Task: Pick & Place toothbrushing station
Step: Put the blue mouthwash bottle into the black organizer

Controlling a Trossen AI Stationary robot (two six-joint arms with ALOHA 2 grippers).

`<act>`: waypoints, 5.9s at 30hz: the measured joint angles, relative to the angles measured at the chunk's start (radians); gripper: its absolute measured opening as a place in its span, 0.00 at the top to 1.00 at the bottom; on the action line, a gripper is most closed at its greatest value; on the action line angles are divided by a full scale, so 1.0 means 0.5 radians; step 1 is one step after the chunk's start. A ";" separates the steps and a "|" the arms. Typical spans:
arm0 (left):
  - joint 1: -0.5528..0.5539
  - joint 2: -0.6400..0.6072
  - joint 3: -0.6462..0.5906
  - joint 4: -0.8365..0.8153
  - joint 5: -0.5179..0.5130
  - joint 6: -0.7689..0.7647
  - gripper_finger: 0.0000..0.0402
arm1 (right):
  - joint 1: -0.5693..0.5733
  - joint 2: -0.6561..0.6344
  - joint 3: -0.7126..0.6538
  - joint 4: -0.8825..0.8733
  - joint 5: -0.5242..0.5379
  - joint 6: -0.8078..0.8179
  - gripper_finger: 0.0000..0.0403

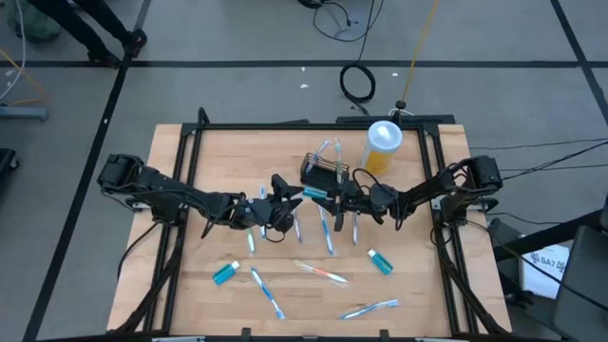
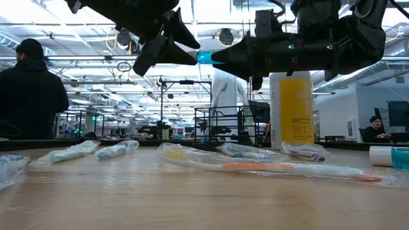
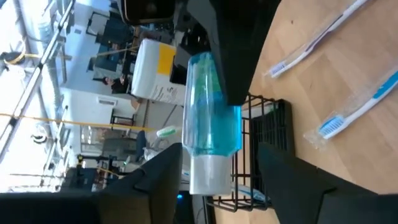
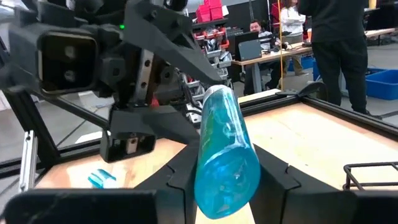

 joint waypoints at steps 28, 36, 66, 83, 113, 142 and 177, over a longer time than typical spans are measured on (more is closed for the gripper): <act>0.440 -0.683 -0.397 0.052 1.516 -1.651 0.55 | 0.013 0.002 -0.002 -0.078 -0.318 -0.364 0.76; 0.441 -0.493 -0.495 0.303 1.462 -2.024 0.55 | 0.008 0.002 -0.002 -0.056 -0.317 -0.365 0.76; 0.417 -0.151 -0.492 0.769 1.383 -2.101 0.69 | 0.007 0.002 -0.002 -0.031 -0.316 -0.423 0.76; 0.410 -0.159 -0.462 0.735 1.402 -2.103 0.75 | 0.007 -0.012 -0.002 -0.171 -0.292 -0.480 0.60; 0.876 0.743 1.856 -2.214 1.059 -0.631 0.72 | 0.113 -0.744 -0.047 -2.042 -0.060 -0.468 0.54; 0.947 1.091 1.981 -2.393 1.173 -0.291 0.72 | 0.113 -0.743 -0.468 -1.363 -0.060 -0.436 0.55; 0.895 1.167 1.978 -2.262 0.976 0.385 0.72 | 0.113 -0.743 -0.469 -1.326 -0.056 -0.470 0.55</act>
